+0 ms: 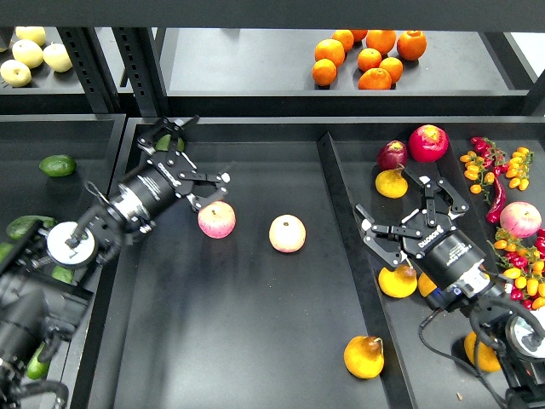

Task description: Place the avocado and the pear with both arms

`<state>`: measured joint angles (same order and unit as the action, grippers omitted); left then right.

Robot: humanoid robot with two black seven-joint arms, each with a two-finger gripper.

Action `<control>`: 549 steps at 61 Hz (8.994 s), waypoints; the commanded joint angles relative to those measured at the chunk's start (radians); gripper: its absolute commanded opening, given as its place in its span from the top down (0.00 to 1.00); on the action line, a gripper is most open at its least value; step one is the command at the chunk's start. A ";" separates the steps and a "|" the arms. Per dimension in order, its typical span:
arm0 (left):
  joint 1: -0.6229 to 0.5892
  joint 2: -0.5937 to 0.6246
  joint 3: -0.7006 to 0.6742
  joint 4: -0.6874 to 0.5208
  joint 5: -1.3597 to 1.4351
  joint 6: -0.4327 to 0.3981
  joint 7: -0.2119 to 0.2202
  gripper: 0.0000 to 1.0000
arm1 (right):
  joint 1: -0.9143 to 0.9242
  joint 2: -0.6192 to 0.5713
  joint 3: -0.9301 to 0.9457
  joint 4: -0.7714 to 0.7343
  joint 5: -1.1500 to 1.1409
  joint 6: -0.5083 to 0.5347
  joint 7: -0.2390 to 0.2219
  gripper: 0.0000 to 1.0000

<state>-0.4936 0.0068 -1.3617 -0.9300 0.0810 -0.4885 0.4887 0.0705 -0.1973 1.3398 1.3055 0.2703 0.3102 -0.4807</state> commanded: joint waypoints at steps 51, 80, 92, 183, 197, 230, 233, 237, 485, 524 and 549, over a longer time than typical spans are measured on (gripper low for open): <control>0.377 -0.007 -0.057 -0.309 -0.061 0.000 0.000 0.01 | 0.155 -0.412 -0.372 -0.002 -0.046 0.179 -0.008 0.00; 0.409 -0.007 -0.146 -0.366 -0.086 0.000 0.000 0.01 | 0.425 -0.514 -0.626 -0.011 -0.233 0.179 -0.008 0.00; 0.422 -0.007 -0.152 -0.380 -0.090 0.000 0.000 0.01 | 0.497 -0.505 -0.685 -0.035 -0.332 0.179 -0.008 0.00; 0.426 -0.007 -0.155 -0.382 -0.092 0.000 0.000 0.01 | 0.695 -0.226 -1.213 -0.342 -0.734 0.179 -0.008 0.01; 0.426 -0.007 -0.160 -0.383 -0.092 0.000 0.000 0.01 | 0.697 -0.208 -1.209 -0.370 -0.731 0.179 -0.008 0.05; 0.428 -0.007 -0.175 -0.394 -0.092 0.000 0.000 0.01 | 0.680 -0.185 -1.211 -0.405 -0.683 0.179 -0.008 0.54; 0.428 -0.007 -0.177 -0.394 -0.092 0.000 0.000 0.01 | 0.677 -0.186 -1.211 -0.405 -0.657 0.179 -0.008 0.70; 0.428 -0.007 -0.178 -0.394 -0.092 0.000 0.000 0.01 | 0.672 -0.186 -1.211 -0.411 -0.637 0.179 -0.008 0.73; 0.455 -0.007 -0.177 -0.403 -0.092 0.000 0.000 0.01 | 0.761 -0.568 -0.989 -0.370 -0.171 0.179 -0.008 0.01; 0.464 -0.007 -0.172 -0.408 -0.092 0.000 0.000 0.01 | 0.542 -0.452 -0.616 -0.365 0.098 0.179 -0.008 0.00; 0.464 -0.007 -0.175 -0.406 -0.092 0.000 0.000 0.01 | 0.301 -0.179 -0.265 -0.345 0.104 0.179 -0.008 0.00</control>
<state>-0.0291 0.0000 -1.5371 -1.3376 -0.0107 -0.4887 0.4887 0.4311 -0.4566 0.9887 0.9436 0.3739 0.4886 -0.4887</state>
